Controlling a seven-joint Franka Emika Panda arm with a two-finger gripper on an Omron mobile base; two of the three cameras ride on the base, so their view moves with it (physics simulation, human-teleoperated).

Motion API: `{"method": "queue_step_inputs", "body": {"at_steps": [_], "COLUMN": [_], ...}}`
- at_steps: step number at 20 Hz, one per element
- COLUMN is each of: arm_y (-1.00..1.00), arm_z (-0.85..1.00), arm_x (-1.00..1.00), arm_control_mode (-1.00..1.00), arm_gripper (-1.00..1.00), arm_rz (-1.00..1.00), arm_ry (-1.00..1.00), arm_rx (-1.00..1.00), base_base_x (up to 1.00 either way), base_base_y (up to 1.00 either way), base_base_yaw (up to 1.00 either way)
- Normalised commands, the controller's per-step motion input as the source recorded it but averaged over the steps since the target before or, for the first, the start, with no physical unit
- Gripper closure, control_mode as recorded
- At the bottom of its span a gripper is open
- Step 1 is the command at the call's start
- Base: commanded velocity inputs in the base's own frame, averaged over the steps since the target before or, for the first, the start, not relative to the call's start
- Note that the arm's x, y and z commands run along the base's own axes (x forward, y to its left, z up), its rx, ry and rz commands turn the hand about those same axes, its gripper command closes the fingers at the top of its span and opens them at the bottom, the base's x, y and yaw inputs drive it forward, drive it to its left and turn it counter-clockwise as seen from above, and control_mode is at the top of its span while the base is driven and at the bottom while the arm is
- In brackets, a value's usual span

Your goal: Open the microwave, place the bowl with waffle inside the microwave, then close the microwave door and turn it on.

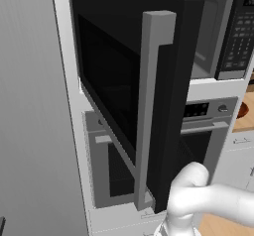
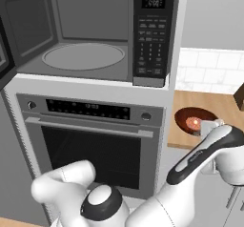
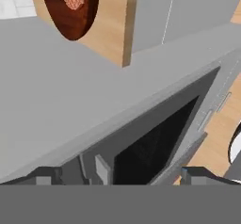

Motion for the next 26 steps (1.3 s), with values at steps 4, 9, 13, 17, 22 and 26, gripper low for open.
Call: {"method": "queue_step_inputs", "body": {"at_steps": [4, 9, 13, 17, 22, 26], "arm_y": [0.17, -0.01, -0.18, -0.46, -0.58, -0.64], "arm_z": [-0.11, -0.07, -0.03, 0.00, -0.02, -0.14], "arm_x": [0.29, 0.45, 0.49, 0.49, 0.38, 0.21], "arm_control_mode": [-1.00, -1.00, -1.00, -1.00, -1.00, -1.00], "arm_gripper": [-1.00, -1.00, -1.00, -1.00, -1.00, -1.00], "arm_rz": [-0.26, -0.03, 0.16, 0.27, 0.26, 0.06], "arm_ry": [0.00, -0.04, -0.03, 0.00, 0.00, 0.00], "arm_rx": [-0.20, -0.10, -0.01, 0.00, 0.00, 0.00], "base_base_x": [0.00, 0.00, 0.00, 0.00, 0.00, 0.00], "base_base_y": [0.00, 0.00, 0.00, 0.00, 0.00, 0.00], "base_base_yaw": [0.00, 0.00, 0.00, 0.00, 0.00, 0.00]}}
